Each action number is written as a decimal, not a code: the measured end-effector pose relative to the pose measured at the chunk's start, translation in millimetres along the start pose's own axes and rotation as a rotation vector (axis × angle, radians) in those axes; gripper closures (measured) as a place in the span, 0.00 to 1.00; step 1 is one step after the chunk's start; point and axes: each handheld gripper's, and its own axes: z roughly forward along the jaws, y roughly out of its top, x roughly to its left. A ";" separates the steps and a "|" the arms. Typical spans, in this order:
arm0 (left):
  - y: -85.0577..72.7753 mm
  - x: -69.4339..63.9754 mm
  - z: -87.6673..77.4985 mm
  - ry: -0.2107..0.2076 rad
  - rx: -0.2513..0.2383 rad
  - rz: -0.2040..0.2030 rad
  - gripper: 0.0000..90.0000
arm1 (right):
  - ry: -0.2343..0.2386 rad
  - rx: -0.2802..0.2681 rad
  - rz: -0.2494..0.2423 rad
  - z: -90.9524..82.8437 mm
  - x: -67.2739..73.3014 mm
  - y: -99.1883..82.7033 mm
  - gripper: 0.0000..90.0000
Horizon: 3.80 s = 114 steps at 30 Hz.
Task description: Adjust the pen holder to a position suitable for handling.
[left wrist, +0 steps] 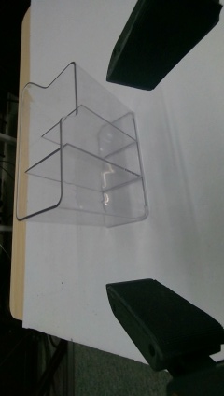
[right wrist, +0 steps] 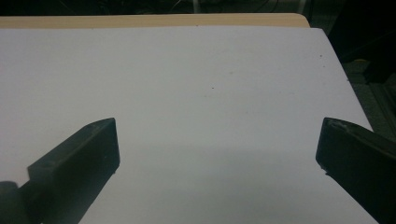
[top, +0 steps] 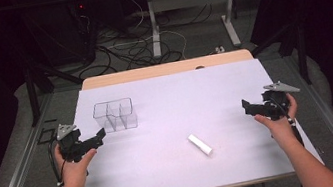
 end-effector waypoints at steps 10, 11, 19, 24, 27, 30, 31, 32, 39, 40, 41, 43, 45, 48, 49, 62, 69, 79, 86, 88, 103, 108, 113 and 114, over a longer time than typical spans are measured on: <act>15.4 5.5 -2.1 0.032 -0.029 -0.014 0.08 | 0.003 -0.011 -0.024 -3.9 9.3 -3.5 0.00; 16.7 5.9 -2.4 0.037 -0.029 -0.017 0.10 | 0.005 -0.013 -0.021 -3.4 10.9 -3.9 0.00; 34.8 6.8 -4.9 0.061 -0.049 -0.055 0.22 | 0.032 -0.009 -0.063 -3.4 14.4 -7.9 0.00; 48.9 9.4 1.0 0.069 -0.047 -0.067 0.29 | 0.034 -0.017 -0.052 -7.3 16.7 -8.3 0.00; 54.2 9.7 6.4 0.073 -0.049 -0.071 0.36 | 0.038 -0.019 -0.051 -7.6 16.6 -8.7 0.00; 57.6 11.2 12.8 0.069 -0.053 -0.083 0.41 | 0.036 -0.008 -0.047 -6.2 15.7 -10.0 0.00; 57.6 11.2 12.8 0.069 -0.053 -0.083 0.43 | 0.040 0.000 -0.042 -6.1 15.5 -10.4 0.00; 59.0 12.5 17.0 0.065 -0.044 -0.100 0.44 | 0.038 0.001 -0.040 -5.6 15.0 -10.8 0.00; 64.7 16.7 26.9 0.093 -0.044 -0.108 0.48 | 0.046 0.016 -0.007 -3.4 12.6 -12.5 0.00; 65.4 17.6 28.2 0.096 -0.042 -0.106 0.50 | 0.046 0.018 -0.007 -2.8 12.1 -12.9 0.00; 66.2 18.8 29.7 0.096 -0.037 -0.107 0.54 | 0.046 0.022 -0.001 -2.6 12.3 -13.0 0.00; 66.4 20.7 33.2 0.101 -0.025 -0.122 0.60 | 0.047 0.026 0.011 -2.0 12.7 -13.4 0.00; 65.8 22.2 37.1 0.115 0.007 -0.128 0.65 | 0.050 0.029 0.011 -1.3 12.2 -13.9 0.01; 63.7 22.6 44.5 0.127 0.047 -0.139 0.71 | 0.049 0.035 0.003 0.0 10.9 -14.9 0.01; 63.2 22.6 46.1 0.128 0.058 -0.143 0.74 | 0.050 0.038 0.005 0.3 10.9 -15.1 0.01; 60.0 16.8 53.4 0.132 0.141 -0.087 0.95 | 0.058 0.054 0.012 2.8 11.0 -17.1 0.02; 58.5 8.8 57.7 0.121 0.150 -0.059 1.00 | 0.061 0.057 0.014 3.5 10.9 -17.5 0.02; 57.7 8.6 57.5 0.112 0.150 -0.059 1.00 | 0.068 0.059 0.010 4.0 11.6 -17.5 0.02; 56.4 -1.9 60.8 0.080 0.146 -0.054 1.00 | 0.069 0.065 0.014 4.4 13.3 -17.6 0.03; 55.8 -5.0 62.2 0.078 0.137 -0.056 1.00 | 0.070 0.065 0.010 4.8 13.3 -17.8 0.03; 55.0 -38.6 76.4 0.004 0.129 -0.028 1.00 | 0.077 0.066 0.006 5.3 13.9 -18.2 0.03; 55.2 -52.3 82.1 -0.016 0.127 -0.013 1.00 | 0.078 0.066 0.005 5.3 13.9 -18.3 0.03; 54.8 -65.8 87.1 -0.044 0.128 0.000 1.00 | 0.080 0.065 0.005 5.1 14.0 -18.2 0.03; 54.9 -68.2 87.9 -0.049 0.131 0.005 1.00 | 0.081 0.066 0.005 5.1 14.1 -18.2 0.03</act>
